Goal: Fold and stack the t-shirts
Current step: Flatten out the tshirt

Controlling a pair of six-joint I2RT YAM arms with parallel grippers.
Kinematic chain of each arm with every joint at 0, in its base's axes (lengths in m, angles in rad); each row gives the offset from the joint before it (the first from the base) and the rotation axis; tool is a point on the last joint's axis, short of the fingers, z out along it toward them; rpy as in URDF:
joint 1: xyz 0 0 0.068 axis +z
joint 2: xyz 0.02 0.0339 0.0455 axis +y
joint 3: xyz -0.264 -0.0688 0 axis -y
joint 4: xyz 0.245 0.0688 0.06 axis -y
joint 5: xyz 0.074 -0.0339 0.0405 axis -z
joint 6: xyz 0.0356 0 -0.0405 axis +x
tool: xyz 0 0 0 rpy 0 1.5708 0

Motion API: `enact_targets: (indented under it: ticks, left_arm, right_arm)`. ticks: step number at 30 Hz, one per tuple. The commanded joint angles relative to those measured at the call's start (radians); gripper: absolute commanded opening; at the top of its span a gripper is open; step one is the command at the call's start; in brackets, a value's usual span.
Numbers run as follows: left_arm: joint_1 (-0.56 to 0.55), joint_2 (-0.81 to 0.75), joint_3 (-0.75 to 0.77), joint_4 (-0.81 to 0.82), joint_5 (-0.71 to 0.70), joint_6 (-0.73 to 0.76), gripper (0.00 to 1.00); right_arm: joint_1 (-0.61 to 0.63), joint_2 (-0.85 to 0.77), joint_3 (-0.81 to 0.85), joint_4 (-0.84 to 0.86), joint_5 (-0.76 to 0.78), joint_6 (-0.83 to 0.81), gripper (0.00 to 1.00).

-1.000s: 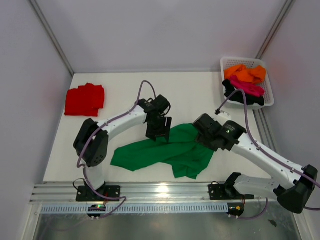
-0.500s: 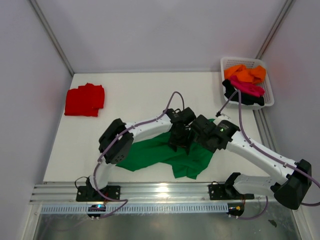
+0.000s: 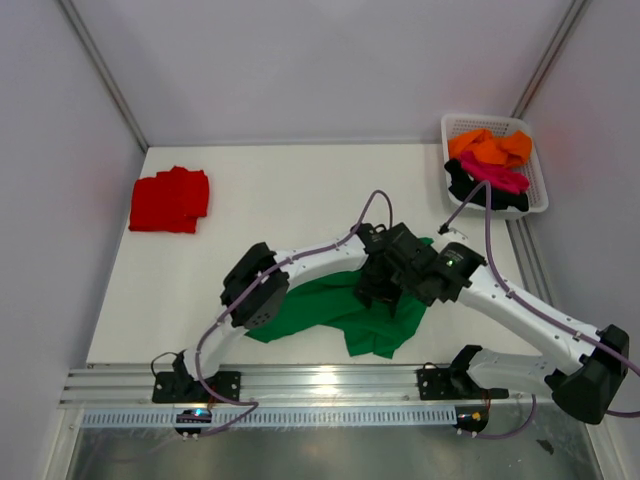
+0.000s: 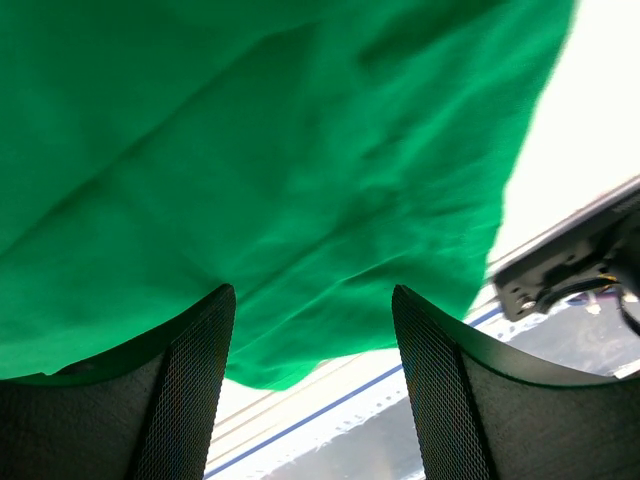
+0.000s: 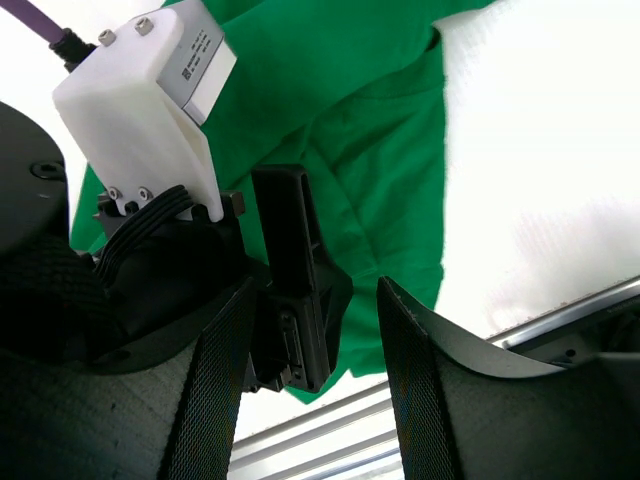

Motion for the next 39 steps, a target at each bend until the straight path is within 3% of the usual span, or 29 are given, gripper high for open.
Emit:
enact_targets:
  ticks: [1, 6, 13, 17, 33, 36, 38, 39]
  left_arm:
    - [-0.034, 0.030, 0.113, -0.060, 0.014, 0.018, 0.66]
    - [-0.055, 0.073, 0.183, -0.075, 0.023, 0.010, 0.66]
    - [-0.061, 0.093, 0.193, -0.092, 0.020, 0.009, 0.66]
    - [-0.064, 0.100, 0.194, -0.092, 0.020, 0.007, 0.66]
    - [-0.078, 0.188, 0.202, 0.029, 0.023, -0.028, 0.65]
    - [-0.078, 0.198, 0.214, 0.030, 0.023, -0.027, 0.56]
    - [-0.077, 0.208, 0.231, 0.020, 0.018, -0.025, 0.23]
    - [-0.077, 0.210, 0.236, 0.015, 0.014, -0.024, 0.13]
  right_arm:
    - [0.006, -0.034, 0.000, -0.027, 0.080, 0.061, 0.56]
    - [0.006, -0.130, -0.023, -0.082, 0.183, 0.129, 0.56]
    - [0.000, -0.363, -0.058, -0.382, 0.427, 0.502, 0.56]
    - [-0.101, -0.447, -0.076, -0.380, 0.424, 0.460, 0.56]
    - [-0.106, -0.470, -0.015, -0.322, 0.462, 0.403, 0.56]
    - [-0.106, -0.471, -0.011, -0.299, 0.459, 0.368, 0.56]
    - [-0.107, -0.470, -0.018, -0.285, 0.444, 0.357, 0.56]
    - [-0.106, -0.468, -0.023, -0.282, 0.439, 0.355, 0.56]
